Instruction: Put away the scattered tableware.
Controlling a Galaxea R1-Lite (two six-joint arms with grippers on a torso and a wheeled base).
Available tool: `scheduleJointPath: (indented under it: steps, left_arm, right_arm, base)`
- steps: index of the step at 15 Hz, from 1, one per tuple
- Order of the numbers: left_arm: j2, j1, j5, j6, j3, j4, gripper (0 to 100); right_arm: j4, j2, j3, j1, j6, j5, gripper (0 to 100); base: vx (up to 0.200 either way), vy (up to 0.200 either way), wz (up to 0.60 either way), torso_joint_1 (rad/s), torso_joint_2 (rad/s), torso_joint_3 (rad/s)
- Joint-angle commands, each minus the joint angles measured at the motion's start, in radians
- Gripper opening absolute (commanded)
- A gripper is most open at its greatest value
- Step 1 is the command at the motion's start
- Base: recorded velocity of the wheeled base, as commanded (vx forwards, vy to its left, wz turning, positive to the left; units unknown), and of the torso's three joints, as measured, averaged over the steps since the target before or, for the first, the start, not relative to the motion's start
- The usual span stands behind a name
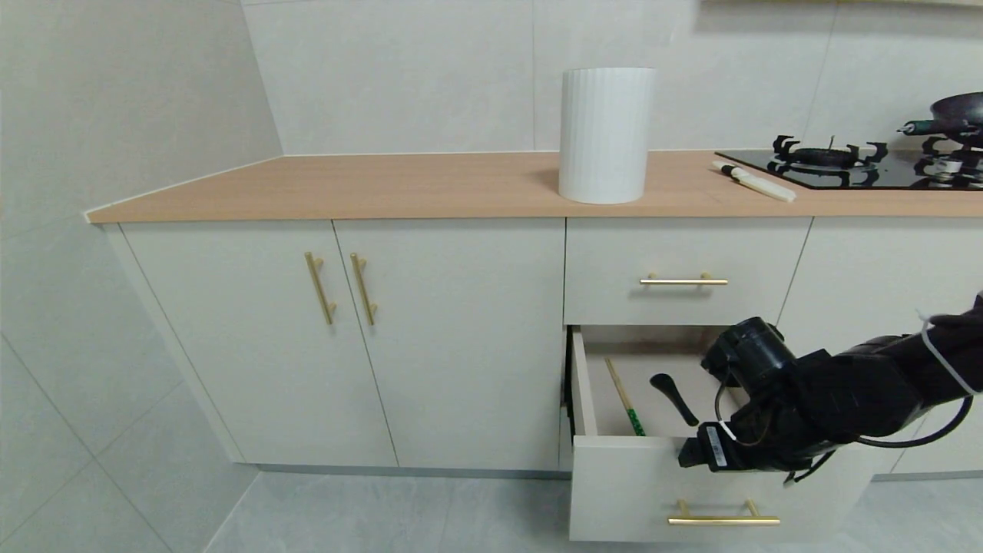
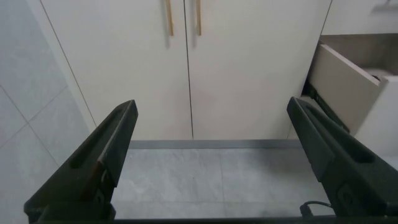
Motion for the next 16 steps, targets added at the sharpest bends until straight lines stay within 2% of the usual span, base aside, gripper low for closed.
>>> scheduleJointPath:
  steps: [1, 4, 6, 8, 10, 13, 16]
  left_arm:
    - [0.0, 0.0, 0.0, 0.0, 0.0, 0.0, 100]
    - [0.0, 0.0, 0.0, 0.0, 0.0, 0.0, 100]
    - [0.0, 0.0, 0.0, 0.0, 0.0, 0.0, 100]
    - [0.0, 0.0, 0.0, 0.0, 0.0, 0.0, 100]
    - [0.0, 0.0, 0.0, 0.0, 0.0, 0.0, 100]
    - [0.0, 0.0, 0.0, 0.0, 0.0, 0.0, 100]
    - [0.0, 0.0, 0.0, 0.0, 0.0, 0.0, 100]
  right_arm:
    - [-0.026, 0.079, -0.074, -0.03, -0.005, -0.001, 100]
    - [-0.032, 0.16, -0.186, -0.056, -0.006, -0.005, 100]
    - [-0.044, 0.245, -0.304, -0.078, -0.002, -0.047, 100]
    - [-0.087, 0.315, -0.363, -0.092, 0.0, -0.083, 100]
    - [-0.155, 0.358, -0.387, -0.102, 0.001, -0.091, 100]
    - [-0.377, 0.426, -0.387, -0.113, 0.011, -0.113, 100]
    - [-0.511, 0.462, -0.39, -0.133, 0.029, -0.146, 100]
  base:
    - [0.0, 0.0, 0.0, 0.0, 0.0, 0.0]
    - [0.0, 0.0, 0.0, 0.0, 0.0, 0.0]
    - [0.0, 0.0, 0.0, 0.0, 0.0, 0.0]
    - [0.0, 0.0, 0.0, 0.0, 0.0, 0.0]
    - [0.0, 0.0, 0.0, 0.0, 0.0, 0.0]
    - [0.0, 0.0, 0.0, 0.0, 0.0, 0.0]
    - [0.0, 0.0, 0.0, 0.0, 0.0, 0.0]
